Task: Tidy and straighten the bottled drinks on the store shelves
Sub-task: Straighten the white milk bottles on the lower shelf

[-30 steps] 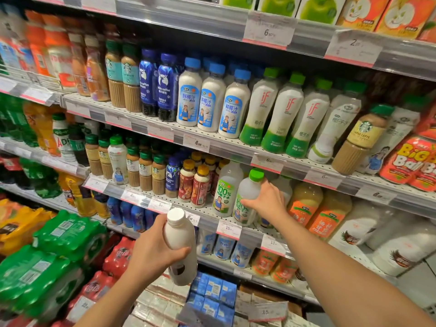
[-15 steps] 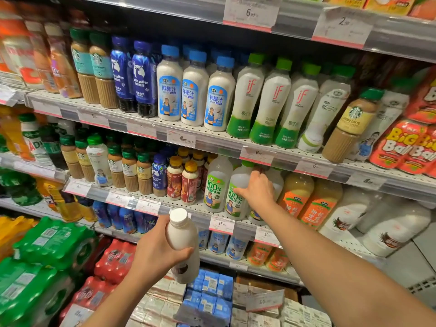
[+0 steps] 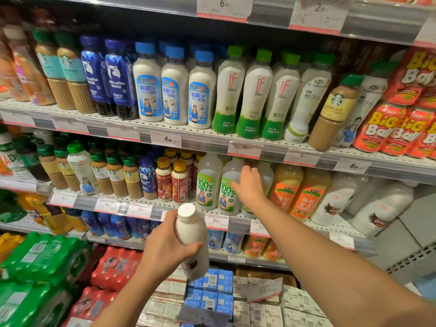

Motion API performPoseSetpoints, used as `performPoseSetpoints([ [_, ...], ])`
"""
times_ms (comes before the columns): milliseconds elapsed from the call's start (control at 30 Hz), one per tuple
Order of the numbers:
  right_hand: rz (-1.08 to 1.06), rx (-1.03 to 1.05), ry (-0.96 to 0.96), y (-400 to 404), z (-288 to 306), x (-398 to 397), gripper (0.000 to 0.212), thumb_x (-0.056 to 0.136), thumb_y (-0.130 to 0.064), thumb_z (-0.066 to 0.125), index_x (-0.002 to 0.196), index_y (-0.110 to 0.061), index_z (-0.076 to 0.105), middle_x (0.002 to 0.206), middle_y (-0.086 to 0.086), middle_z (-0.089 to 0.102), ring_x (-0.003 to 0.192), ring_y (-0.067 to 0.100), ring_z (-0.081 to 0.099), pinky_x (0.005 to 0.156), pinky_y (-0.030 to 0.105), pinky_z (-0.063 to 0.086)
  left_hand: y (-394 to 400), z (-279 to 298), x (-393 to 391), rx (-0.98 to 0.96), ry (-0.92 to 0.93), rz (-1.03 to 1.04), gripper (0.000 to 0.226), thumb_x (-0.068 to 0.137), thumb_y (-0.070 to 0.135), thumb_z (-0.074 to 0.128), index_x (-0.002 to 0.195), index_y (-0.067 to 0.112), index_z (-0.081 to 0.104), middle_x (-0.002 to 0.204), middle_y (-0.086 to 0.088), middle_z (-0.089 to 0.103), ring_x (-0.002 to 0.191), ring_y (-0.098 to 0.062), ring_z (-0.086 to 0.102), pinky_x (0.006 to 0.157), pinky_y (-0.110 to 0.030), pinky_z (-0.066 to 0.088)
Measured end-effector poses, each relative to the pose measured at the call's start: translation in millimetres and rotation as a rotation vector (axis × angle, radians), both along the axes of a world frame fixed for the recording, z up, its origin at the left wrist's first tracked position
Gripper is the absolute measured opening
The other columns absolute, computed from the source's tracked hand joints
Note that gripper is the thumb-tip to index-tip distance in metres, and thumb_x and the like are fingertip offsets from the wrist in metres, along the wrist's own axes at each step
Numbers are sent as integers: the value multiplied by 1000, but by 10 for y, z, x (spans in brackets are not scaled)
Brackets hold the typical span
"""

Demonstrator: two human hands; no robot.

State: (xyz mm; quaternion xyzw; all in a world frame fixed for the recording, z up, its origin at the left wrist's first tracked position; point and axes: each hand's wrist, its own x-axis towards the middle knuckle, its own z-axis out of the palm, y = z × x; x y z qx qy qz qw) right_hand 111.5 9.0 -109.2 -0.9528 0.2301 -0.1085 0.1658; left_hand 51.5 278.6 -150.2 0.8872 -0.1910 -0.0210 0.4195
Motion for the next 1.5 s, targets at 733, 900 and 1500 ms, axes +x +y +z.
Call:
performPoseSetpoints([
  [733,-39,443,-40,-432,-243,-2134,91,60,-61,82,139,-41,43,125,-5,66,114,23,64,88,34,53,-1824,495,-677,-50,-29,-228,71,53,61,78,111,38,44,98,14,66,87,-11,64,69,-30,52],
  [900,-85,394,-58,-724,-301,-2248,93,50,-63,82,132,-41,44,104,-15,64,96,15,63,79,38,55,-1954,507,-465,-171,241,-508,67,72,49,85,130,35,54,121,14,67,111,-6,64,96,-35,54],
  [1500,-227,456,-187,-1148,-257,-2524,97,43,-66,82,129,-35,50,117,-10,69,108,18,65,91,46,57,-1487,359,1377,58,113,249,52,83,34,82,111,3,52,103,-11,63,89,-28,63,74,-41,56],
])
